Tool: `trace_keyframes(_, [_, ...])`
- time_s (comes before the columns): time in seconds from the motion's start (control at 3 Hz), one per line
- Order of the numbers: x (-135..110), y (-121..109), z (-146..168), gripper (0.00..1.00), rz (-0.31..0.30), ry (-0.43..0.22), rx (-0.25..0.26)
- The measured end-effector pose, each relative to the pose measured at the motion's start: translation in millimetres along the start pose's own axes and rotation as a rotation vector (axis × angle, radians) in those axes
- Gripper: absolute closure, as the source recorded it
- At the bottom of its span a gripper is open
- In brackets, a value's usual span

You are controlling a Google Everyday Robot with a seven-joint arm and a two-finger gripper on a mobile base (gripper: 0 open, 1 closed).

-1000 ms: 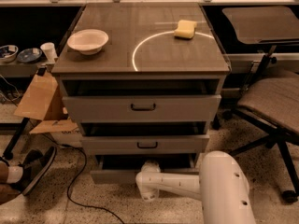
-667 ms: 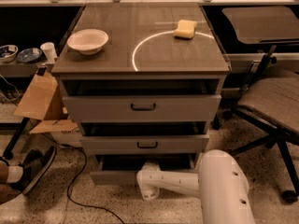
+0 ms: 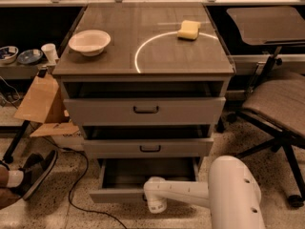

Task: Open bottom drawer

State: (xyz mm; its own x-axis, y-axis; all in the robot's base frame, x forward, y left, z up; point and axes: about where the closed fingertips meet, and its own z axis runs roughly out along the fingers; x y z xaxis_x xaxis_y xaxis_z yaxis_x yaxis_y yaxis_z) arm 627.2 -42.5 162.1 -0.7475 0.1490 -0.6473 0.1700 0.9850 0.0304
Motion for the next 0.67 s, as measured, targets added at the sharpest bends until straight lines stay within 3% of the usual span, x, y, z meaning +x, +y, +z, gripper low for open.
trace_keyframes(0.33, [0.4,-0.2,-0.1,1.0,0.0,0.001,0.0])
trace_keyframes(0.67, [39.4,-25.0,-7.3,1.0,-0.003,0.073,0.034])
